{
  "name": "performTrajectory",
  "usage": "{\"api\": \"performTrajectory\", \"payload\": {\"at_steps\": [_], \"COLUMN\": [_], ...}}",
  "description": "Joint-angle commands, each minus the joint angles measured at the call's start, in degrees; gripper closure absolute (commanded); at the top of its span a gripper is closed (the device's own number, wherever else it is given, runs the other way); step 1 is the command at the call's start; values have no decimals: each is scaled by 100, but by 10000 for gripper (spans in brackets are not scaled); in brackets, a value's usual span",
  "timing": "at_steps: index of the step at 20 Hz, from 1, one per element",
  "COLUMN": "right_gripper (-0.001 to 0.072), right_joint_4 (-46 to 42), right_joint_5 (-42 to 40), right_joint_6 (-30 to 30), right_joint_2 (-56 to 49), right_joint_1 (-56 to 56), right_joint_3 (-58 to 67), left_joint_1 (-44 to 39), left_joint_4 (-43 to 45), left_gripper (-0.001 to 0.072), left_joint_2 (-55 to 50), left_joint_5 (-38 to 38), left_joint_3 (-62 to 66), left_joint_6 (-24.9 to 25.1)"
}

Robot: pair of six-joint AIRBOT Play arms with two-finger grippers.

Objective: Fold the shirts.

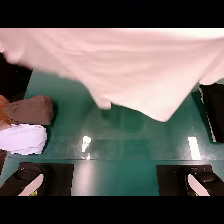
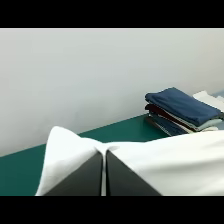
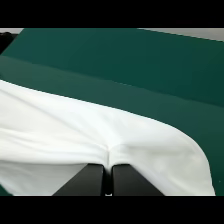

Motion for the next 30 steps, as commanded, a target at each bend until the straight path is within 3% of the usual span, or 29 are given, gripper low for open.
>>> {"api": "performTrajectory", "payload": {"at_steps": [1,7,13,17,18,19,20,21,26,30], "right_gripper": [697,697,696,695,694,691,618,402,379,379], "right_joint_4": [-267,-280,-254,-210,-205,-208,-203,-203,-203,-188], "right_joint_5": [317,1086,-24,-1003,-1204,-1366,-1453,-1423,-387,-140], "right_joint_6": [380,896,887,835,835,835,835,835,262,131], "right_joint_2": [-52,-1567,-3355,-4199,-4282,-4317,-4315,-4310,-3777,-2691], "right_joint_1": [-4,341,691,660,660,660,656,643,299,-144], "right_joint_3": [26,-208,-1458,-1556,-1556,-1556,-1552,-1469,-1193,-2159], "left_joint_1": [7,7,9,9,9,9,9,9,168,404], "left_joint_4": [339,835,839,894,1005,1073,1207,1388,1648,1639], "left_gripper": [684,683,682,680,556,217,135,163,163,163], "left_joint_2": [-74,-1779,-4172,-4811,-4800,-4784,-4769,-4767,-4398,-3379], "left_joint_5": [22,-861,-546,-70,-11,-24,-149,-417,-1808,-2000], "left_joint_3": [179,-343,-1187,-1187,-1165,-1110,-1029,-883,-841,-2588], "left_joint_6": [-42,-48,-33,-120,-195,-208,-306,-337,-332,-328]}}
